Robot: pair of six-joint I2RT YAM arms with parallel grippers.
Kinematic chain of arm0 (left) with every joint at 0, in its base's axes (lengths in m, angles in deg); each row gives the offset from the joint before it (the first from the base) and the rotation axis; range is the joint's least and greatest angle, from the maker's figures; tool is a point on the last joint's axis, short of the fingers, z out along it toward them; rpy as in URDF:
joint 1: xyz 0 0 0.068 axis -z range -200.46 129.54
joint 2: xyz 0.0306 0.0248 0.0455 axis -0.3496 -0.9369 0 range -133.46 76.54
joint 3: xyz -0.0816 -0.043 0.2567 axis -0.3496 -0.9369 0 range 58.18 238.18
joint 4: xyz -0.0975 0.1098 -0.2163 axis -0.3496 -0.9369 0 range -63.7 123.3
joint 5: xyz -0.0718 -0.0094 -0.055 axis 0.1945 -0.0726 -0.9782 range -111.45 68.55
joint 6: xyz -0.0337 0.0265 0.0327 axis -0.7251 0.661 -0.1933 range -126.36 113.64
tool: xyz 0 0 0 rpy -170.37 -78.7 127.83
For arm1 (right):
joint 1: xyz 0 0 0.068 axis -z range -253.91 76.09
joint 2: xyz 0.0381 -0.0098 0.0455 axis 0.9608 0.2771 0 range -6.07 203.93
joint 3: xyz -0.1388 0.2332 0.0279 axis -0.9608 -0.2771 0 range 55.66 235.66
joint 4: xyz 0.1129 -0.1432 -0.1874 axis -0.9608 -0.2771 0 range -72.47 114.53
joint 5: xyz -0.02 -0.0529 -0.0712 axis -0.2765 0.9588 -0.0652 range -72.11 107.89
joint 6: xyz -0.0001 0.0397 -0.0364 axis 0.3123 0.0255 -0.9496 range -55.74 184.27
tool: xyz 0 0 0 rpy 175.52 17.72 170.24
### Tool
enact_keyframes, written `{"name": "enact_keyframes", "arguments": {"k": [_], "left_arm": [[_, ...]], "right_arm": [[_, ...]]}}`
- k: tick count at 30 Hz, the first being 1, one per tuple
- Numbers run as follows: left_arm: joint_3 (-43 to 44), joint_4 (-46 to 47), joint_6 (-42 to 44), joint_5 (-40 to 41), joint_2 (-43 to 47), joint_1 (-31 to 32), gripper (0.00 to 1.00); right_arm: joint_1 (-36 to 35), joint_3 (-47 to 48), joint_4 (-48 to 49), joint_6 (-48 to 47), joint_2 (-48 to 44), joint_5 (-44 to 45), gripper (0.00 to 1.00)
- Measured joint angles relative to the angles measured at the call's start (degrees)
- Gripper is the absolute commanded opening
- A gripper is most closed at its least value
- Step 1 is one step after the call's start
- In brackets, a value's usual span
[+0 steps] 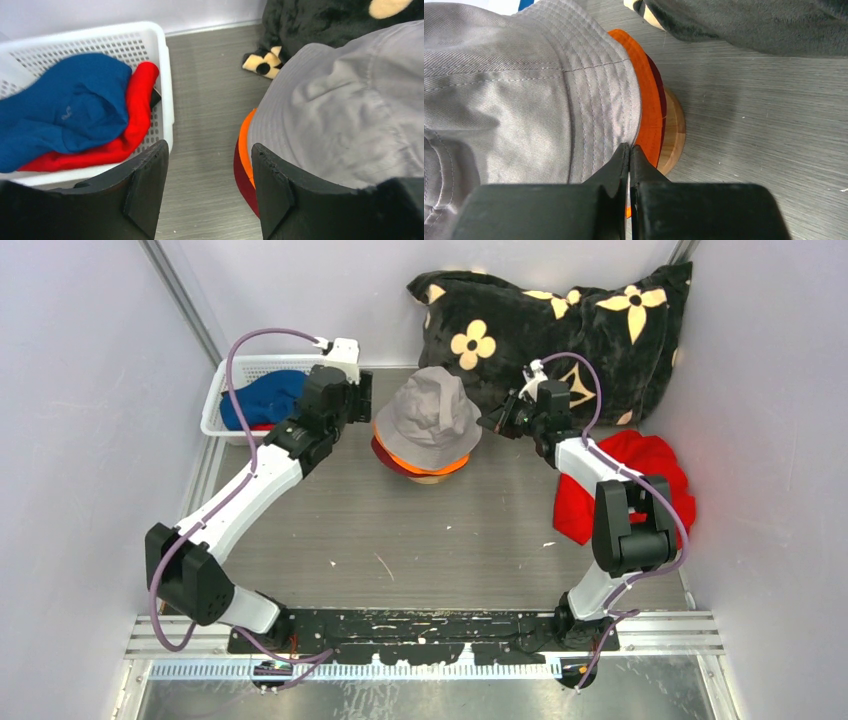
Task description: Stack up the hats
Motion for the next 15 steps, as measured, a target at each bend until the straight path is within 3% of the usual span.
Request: {"name": "enact_keyframes", "arguments": {"k": [15], "left_arm": [[-9.2, 9.7, -21.2, -24.81, -3.28, -10.8, 0.62]], "right_arm": [[0.0, -0.24, 0.15, -0.46, 0.0, -0.28, 0.01]]}}
